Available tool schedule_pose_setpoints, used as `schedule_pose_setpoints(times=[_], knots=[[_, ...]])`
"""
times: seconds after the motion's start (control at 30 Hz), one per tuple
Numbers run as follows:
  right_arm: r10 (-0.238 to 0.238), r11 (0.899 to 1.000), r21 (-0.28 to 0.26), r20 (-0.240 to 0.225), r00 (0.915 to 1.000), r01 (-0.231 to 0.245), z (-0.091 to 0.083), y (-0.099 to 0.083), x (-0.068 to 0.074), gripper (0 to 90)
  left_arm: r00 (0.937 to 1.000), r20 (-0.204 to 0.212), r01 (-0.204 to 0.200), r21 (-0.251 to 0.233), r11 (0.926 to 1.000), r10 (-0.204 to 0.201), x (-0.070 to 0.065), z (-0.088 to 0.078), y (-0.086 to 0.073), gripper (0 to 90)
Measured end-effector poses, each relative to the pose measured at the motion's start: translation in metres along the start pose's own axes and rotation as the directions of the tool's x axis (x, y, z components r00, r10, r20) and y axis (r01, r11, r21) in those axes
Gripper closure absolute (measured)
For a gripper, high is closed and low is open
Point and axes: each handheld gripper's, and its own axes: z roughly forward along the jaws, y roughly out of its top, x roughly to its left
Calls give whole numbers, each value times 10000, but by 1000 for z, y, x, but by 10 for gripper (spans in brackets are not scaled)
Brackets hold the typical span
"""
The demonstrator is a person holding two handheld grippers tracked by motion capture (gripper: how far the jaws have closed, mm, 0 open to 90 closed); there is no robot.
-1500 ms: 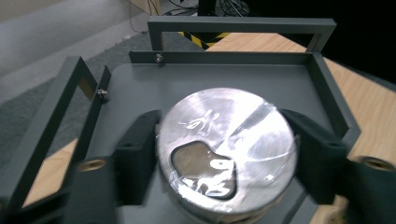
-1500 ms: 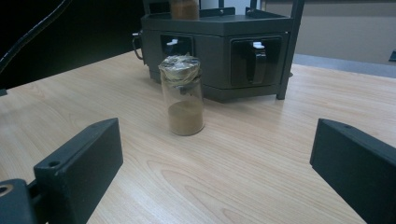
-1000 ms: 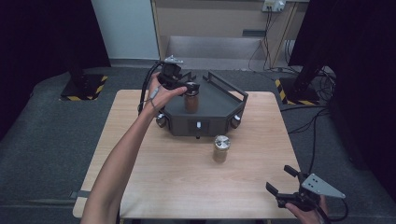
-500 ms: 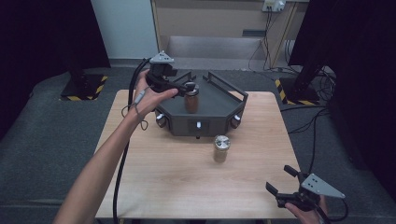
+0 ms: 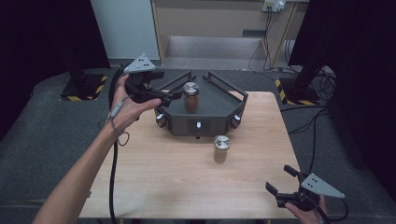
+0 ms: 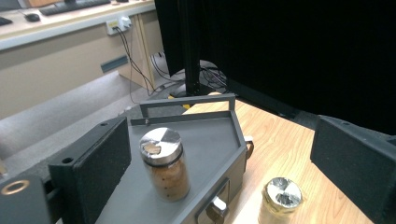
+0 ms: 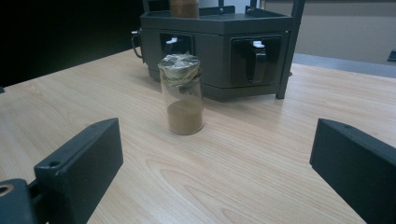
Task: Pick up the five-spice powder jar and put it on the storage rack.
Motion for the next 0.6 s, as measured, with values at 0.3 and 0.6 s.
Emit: schedule_pose_setpoints(times=[0.3,0.6], knots=[[-30,10000,10,23,10000,30,0,0,1,31,9997,-73,-247,-370,9990,245,-9,-37,-24,42],[-31,10000,15,29,10000,31,0,0,1,31,9997,-257,-69,-658,9978,52,-6,-55,-60,42]])
